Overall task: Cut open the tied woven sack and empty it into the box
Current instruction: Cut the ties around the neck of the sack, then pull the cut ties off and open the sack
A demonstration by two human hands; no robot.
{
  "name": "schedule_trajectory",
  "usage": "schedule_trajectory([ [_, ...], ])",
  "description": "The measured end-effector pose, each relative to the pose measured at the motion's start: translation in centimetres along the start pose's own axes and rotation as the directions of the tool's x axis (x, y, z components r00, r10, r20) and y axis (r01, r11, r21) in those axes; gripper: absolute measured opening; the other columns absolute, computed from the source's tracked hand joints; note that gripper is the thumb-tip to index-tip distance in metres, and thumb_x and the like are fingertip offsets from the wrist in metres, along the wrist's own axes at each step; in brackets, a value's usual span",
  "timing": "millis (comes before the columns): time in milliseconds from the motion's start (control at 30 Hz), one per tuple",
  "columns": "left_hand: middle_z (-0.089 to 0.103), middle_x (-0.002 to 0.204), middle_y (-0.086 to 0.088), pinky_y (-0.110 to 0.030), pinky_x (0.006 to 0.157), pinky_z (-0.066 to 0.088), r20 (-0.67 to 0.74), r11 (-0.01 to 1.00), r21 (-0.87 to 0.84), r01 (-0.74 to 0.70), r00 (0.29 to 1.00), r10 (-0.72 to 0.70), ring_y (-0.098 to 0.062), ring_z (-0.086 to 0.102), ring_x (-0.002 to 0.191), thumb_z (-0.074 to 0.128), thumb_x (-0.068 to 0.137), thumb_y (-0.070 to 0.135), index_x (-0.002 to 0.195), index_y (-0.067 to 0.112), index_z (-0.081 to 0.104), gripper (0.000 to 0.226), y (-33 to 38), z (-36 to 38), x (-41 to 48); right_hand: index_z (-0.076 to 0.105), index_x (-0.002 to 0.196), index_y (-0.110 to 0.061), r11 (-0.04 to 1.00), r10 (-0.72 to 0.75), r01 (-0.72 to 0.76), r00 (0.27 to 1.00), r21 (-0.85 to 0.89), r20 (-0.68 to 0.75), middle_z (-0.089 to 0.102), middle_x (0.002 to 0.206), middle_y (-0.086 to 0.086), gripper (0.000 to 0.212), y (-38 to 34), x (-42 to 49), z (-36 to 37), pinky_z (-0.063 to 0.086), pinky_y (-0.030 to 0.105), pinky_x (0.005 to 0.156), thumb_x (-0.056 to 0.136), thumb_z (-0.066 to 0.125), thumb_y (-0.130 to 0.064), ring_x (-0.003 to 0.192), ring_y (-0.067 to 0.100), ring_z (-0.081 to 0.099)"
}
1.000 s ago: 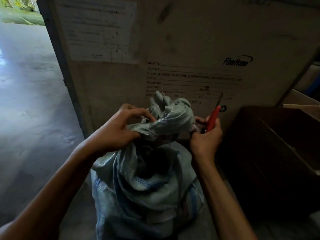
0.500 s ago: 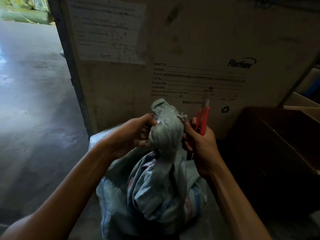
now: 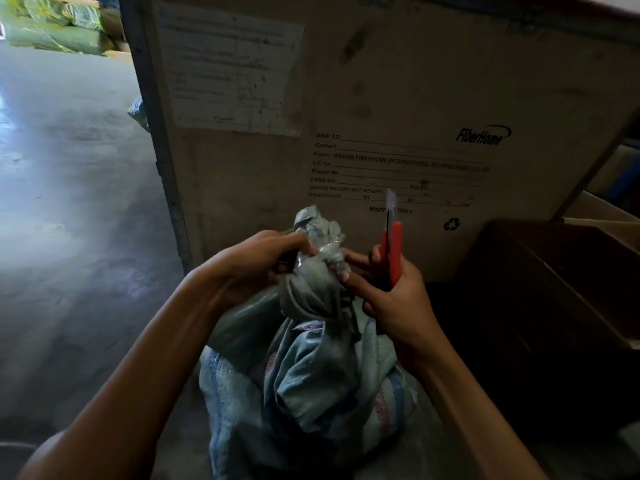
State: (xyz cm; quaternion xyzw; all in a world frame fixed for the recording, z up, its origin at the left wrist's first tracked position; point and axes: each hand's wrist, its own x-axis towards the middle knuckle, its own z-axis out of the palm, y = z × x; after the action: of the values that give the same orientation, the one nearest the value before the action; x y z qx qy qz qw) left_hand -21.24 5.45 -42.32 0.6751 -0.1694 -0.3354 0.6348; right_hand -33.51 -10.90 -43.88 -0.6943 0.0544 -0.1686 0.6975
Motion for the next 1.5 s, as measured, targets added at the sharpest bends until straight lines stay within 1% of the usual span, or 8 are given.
schedule_trajectory([
  [267, 0.070, 0.067, -0.001, -0.018, 0.054, 0.053, -0.156, 0.978, 0.111, -0.179, 0.968, 0.195, -0.008, 0.066, 0.057, 0.053, 0.097, 0.001, 0.083, 0.003, 0.064, 0.017, 0.1, -2.6, -0.6, 0.053, 0.103, -0.042, 0.977, 0.052, -0.070, 0.994, -0.202, -0.092, 0.069, 0.120, -0.009, 0.039, 1.8, 0.6, 0.7, 0.056, 0.035, 0.092, 0.080, 0.082, -0.029, 0.106, 0.009, 0.066],
  [433, 0.043, 0.059, 0.000, -0.028, 0.053, 0.029, -0.324, 0.980, 0.058, -0.191, 0.925, 0.199, -0.012, 0.039, 0.052, 0.053, 0.081, 0.001, 0.077, 0.006, 0.053, 0.007, 0.4, -3.7, -0.9, 0.052, 0.098, -0.052, 0.968, 0.046, -0.024, 0.995, -0.248, 0.085, 0.074, 0.091, -0.008, 0.042, 2.6, 0.0, 2.2, 0.055, 0.015, 0.072, 0.083, 0.080, -0.023, 0.086, -0.003, 0.070],
  [667, 0.039, 0.043, 0.005, -0.034, 0.053, 0.032, -0.743, 0.883, 0.447, -0.143, 0.490, 0.455, -0.020, 0.038, 0.052, 0.056, 0.070, 0.024, 0.039, 0.012, 0.048, 0.035, 0.0, -3.9, 0.2, 0.059, 0.098, -0.014, 0.931, 0.054, -0.064, 0.998, -0.359, -0.036, 0.066, 0.081, 0.006, 0.021, 3.4, 0.5, 2.9, 0.057, 0.038, 0.079, 0.086, 0.075, -0.023, 0.076, 0.017, 0.066],
  [833, 0.070, 0.075, -0.005, -0.041, 0.069, 0.048, -0.642, 0.987, 0.073, -0.143, 0.751, 0.156, -0.025, 0.063, 0.077, 0.054, 0.075, 0.043, 0.061, 0.015, 0.070, 0.036, -1.4, -2.9, 2.2, 0.057, 0.100, -0.014, 0.845, 0.063, -0.177, 0.970, -0.504, -0.236, 0.063, 0.083, -0.003, 0.036, 5.6, -0.4, 0.7, 0.050, 0.032, 0.068, 0.087, 0.070, -0.046, 0.076, 0.013, 0.062],
  [1000, 0.077, 0.098, -0.011, -0.041, 0.088, 0.057, -0.495, 0.988, 0.088, -0.124, 0.855, 0.152, -0.028, 0.072, 0.095, 0.056, 0.078, 0.052, 0.085, 0.015, 0.073, 0.042, -2.3, 1.4, 3.8, 0.057, 0.108, -0.009, 0.774, 0.086, -0.374, 0.862, -0.511, -0.500, 0.061, 0.090, 0.005, 0.029, 9.6, -1.8, -3.4, 0.035, 0.029, 0.073, 0.095, 0.060, -0.034, 0.088, 0.027, 0.059],
  [1233, 0.077, 0.097, -0.002, -0.045, 0.093, 0.056, -0.382, 0.948, 0.289, -0.133, 0.892, 0.241, -0.022, 0.071, 0.100, 0.070, 0.063, 0.057, 0.086, 0.023, 0.076, 0.042, -3.9, 7.8, 5.5, 0.059, 0.117, 0.004, 0.504, 0.158, -0.617, 0.754, -0.604, -0.638, 0.065, 0.117, 0.025, 0.039, 17.8, -7.8, -10.2, 0.046, 0.041, 0.090, 0.090, 0.064, -0.025, 0.109, 0.038, 0.062],
  [1400, 0.053, 0.134, -0.013, -0.052, 0.119, 0.023, -0.405, 0.871, 0.483, -0.089, 0.860, 0.312, -0.039, 0.033, 0.141, 0.065, 0.075, 0.060, 0.089, 0.027, 0.070, 0.037, -4.6, 11.0, 4.8, 0.061, 0.123, -0.004, 0.175, 0.434, -0.759, 0.631, -0.627, -0.643, 0.064, 0.127, 0.019, 0.046, 24.1, -16.1, -10.1, 0.050, 0.037, 0.093, 0.091, 0.062, -0.038, 0.117, 0.033, 0.064],
  [1500, 0.070, 0.101, -0.005, -0.043, 0.100, 0.048, -0.367, 0.873, 0.465, -0.144, 0.866, 0.339, -0.031, 0.061, 0.114, 0.067, 0.072, 0.058, 0.089, 0.019, 0.071, 0.042, -4.4, 11.5, 4.8, 0.054, 0.126, -0.013, 0.040, 0.528, -0.755, 0.572, -0.654, -0.628, 0.063, 0.129, 0.011, 0.051, 25.9, -19.3, -9.2, 0.051, 0.035, 0.094, 0.086, 0.064, -0.044, 0.120, 0.028, 0.063],
])
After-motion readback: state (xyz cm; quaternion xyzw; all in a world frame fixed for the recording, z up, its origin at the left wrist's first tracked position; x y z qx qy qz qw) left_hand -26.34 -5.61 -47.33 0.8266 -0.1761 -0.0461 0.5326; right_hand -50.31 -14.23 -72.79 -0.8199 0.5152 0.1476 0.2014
